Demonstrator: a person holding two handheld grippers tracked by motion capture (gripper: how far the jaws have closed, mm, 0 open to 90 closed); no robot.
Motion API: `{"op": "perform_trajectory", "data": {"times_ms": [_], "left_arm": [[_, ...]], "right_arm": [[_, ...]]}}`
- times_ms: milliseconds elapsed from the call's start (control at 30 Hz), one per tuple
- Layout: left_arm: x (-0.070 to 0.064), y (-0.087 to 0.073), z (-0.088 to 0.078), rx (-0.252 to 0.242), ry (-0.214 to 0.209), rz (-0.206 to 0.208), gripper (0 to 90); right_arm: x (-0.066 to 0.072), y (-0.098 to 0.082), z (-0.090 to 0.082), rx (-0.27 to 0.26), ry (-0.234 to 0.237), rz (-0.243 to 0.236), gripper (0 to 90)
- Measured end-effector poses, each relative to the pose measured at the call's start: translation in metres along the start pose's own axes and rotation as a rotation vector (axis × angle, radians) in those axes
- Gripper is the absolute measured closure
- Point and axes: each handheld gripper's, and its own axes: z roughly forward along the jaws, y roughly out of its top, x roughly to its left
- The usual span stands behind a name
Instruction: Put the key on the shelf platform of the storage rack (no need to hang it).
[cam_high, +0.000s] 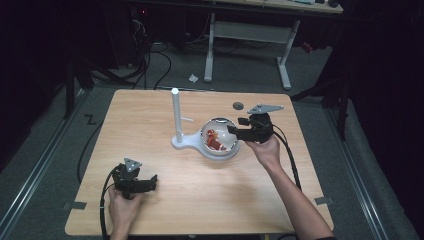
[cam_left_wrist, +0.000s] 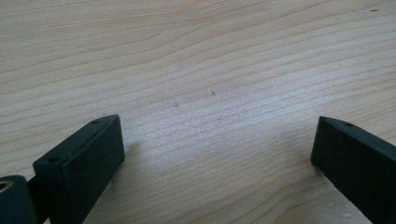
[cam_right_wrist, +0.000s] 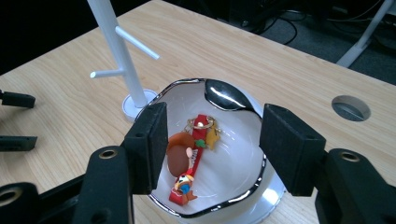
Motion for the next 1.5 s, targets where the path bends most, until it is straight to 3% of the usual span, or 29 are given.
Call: {"op": "perform_trajectory", "data": {"times_ms": [333, 1100, 1500], "left_arm": [[0.0, 0.0, 0.0, 0.0, 0.0, 0.0, 2.9], [0.0, 0.0, 0.0, 0.0, 0.0, 0.0, 2.9], [0.0, 0.0, 0.0, 0.0, 0.0, 0.0, 2.9]], "right_arm": [[-0.001, -0.001, -0.022, -0.024, -0.003, -0.007, 41.0], [-0.017, -0.028, -0.068, -0.07, -0.064, 0.059, 41.1], [-0.011, -0.032, -0.087, -0.072, -0.077, 0.053, 41.1]]}}
